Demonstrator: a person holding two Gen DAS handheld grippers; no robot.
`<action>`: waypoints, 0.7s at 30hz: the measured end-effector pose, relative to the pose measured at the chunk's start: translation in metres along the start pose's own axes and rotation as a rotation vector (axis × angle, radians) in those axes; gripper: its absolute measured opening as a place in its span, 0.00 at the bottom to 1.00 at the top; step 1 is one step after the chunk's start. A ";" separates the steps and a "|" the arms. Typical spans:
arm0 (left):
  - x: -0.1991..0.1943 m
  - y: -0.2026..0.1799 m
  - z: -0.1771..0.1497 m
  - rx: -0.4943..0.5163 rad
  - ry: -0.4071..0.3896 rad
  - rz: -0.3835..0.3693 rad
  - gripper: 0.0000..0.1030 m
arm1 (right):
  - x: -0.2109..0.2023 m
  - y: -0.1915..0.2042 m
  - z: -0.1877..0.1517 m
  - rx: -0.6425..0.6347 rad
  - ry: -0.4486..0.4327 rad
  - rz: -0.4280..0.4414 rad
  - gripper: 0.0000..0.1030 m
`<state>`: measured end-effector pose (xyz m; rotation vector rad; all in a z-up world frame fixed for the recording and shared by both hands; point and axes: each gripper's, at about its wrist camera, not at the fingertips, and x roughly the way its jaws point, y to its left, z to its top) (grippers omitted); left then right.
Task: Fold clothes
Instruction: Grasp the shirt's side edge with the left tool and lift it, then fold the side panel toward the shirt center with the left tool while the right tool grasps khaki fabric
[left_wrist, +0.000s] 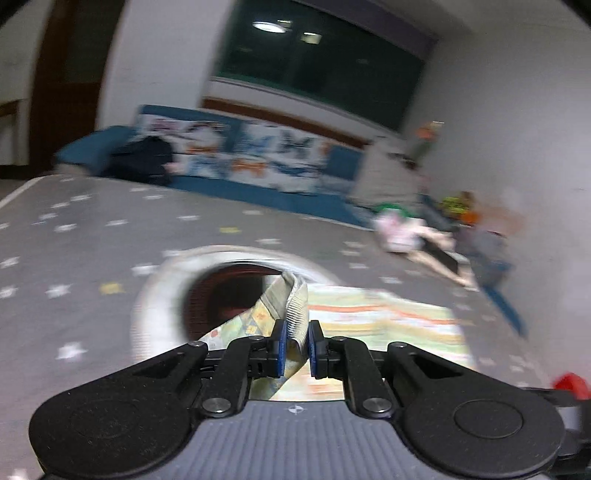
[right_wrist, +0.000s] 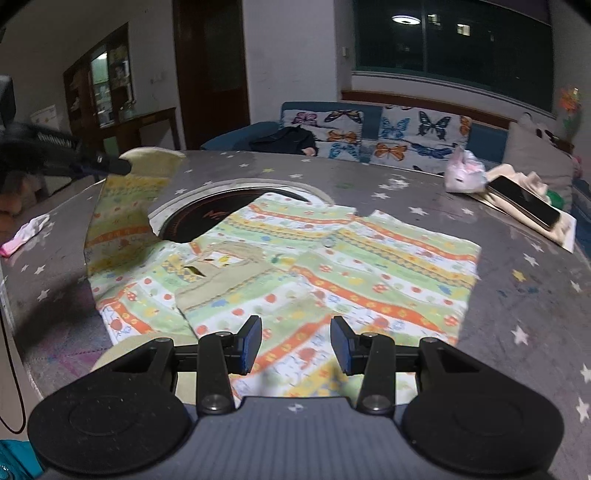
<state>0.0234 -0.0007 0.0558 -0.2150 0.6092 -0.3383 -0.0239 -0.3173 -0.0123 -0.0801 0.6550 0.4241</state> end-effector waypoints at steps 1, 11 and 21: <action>0.002 -0.013 0.001 0.014 0.005 -0.035 0.13 | -0.002 -0.003 -0.002 0.008 -0.002 -0.004 0.40; 0.039 -0.114 -0.007 0.142 0.102 -0.286 0.13 | -0.021 -0.031 -0.021 0.096 -0.013 -0.043 0.40; 0.054 -0.127 -0.029 0.217 0.191 -0.312 0.32 | -0.030 -0.047 -0.026 0.145 -0.015 -0.069 0.40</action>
